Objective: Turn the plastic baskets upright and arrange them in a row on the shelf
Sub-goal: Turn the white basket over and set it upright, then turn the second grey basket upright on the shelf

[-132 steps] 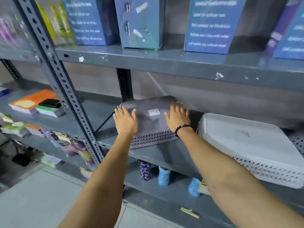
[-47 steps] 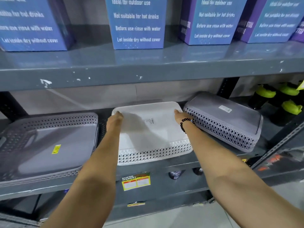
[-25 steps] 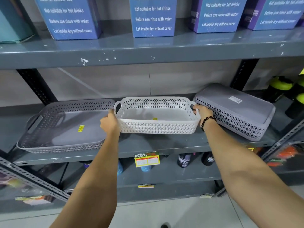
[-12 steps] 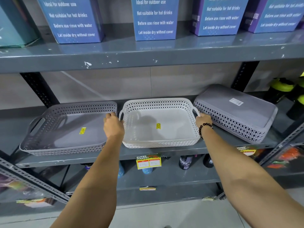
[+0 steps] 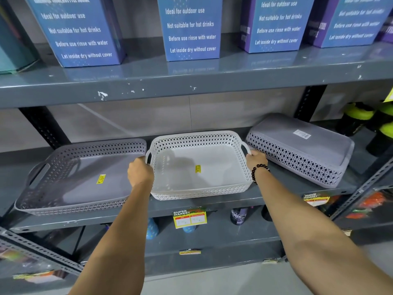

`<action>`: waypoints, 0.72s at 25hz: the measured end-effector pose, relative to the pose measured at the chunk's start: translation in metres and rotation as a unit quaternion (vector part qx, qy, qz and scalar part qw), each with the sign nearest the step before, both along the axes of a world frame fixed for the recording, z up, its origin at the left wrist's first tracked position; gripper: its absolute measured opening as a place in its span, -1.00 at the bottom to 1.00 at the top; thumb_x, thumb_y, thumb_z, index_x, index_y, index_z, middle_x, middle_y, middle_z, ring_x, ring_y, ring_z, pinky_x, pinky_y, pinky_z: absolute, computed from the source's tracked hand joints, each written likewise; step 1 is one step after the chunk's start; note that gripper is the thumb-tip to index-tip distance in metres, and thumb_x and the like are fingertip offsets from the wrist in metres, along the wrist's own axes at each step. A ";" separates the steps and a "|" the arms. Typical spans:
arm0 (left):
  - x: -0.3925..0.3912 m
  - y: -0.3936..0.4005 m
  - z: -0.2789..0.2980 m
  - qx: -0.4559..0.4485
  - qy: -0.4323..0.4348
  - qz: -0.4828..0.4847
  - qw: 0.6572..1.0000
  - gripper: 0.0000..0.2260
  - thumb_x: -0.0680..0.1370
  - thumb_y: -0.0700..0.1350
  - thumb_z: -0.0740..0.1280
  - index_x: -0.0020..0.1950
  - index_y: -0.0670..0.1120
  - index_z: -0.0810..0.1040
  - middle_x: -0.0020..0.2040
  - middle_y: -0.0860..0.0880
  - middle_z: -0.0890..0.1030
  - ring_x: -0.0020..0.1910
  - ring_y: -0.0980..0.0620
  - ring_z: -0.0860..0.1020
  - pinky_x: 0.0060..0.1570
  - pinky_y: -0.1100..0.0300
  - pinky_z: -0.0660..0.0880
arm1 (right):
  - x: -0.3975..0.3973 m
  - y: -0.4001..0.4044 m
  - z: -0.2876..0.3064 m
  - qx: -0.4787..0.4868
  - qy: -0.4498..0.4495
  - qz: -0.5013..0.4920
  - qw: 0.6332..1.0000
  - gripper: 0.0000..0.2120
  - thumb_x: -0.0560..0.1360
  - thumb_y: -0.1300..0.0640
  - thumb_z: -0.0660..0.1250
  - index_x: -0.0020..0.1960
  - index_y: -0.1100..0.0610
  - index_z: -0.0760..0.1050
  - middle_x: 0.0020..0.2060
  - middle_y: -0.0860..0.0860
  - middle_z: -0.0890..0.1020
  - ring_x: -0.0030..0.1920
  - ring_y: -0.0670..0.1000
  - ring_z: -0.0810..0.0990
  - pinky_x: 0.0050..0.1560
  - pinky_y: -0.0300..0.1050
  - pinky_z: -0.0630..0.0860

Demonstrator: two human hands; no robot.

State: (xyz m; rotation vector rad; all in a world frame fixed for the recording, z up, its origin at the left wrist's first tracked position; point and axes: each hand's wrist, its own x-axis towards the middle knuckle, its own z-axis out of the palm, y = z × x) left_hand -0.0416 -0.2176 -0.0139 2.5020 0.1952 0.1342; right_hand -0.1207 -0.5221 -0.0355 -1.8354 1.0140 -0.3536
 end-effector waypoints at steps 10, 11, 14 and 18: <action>-0.010 -0.090 0.014 -0.004 -0.077 -0.169 0.983 -0.65 0.60 -0.19 0.19 0.37 -0.23 0.44 0.24 -0.30 0.58 0.19 -0.26 0.56 0.19 -0.05 0.50 | -0.040 -0.022 0.034 -0.057 -0.039 -0.056 0.996 -0.75 0.55 0.20 0.18 0.07 0.25 0.59 0.02 0.24 0.62 0.04 0.16 0.58 0.06 -0.11 0.51; -0.012 -0.110 0.016 -0.016 -0.073 -0.188 0.979 -0.64 0.60 -0.16 0.20 0.38 -0.21 0.44 0.24 -0.30 0.59 0.19 -0.26 0.57 0.20 -0.03 0.49 | -0.048 -0.030 0.039 -0.067 -0.040 -0.062 0.995 -0.71 0.56 0.20 0.17 0.19 0.24 0.55 0.03 0.22 0.62 0.06 0.16 0.58 0.06 -0.10 0.51; -0.028 -0.178 0.021 -0.065 -0.067 -0.249 0.964 -0.63 0.59 -0.10 0.24 0.36 -0.21 0.48 0.20 -0.30 0.62 0.15 -0.26 0.59 0.22 0.01 0.47 | -0.074 -0.067 0.053 -0.088 -0.052 -0.103 0.989 -0.72 0.56 0.22 0.16 0.20 0.25 0.52 0.09 0.23 0.62 0.12 0.20 0.56 0.13 -0.02 0.51; -0.045 -0.278 0.030 -0.107 -0.081 -0.331 0.934 -0.69 0.57 -0.08 0.26 0.24 -0.20 0.56 0.14 -0.32 0.63 0.15 -0.30 0.56 0.16 -0.02 0.47 | -0.103 -0.133 0.049 -0.129 -0.020 -0.156 0.979 -0.65 0.56 0.24 0.10 -0.36 -0.04 0.22 -0.45 -0.01 0.34 -0.21 0.12 0.41 -0.23 -0.14 0.33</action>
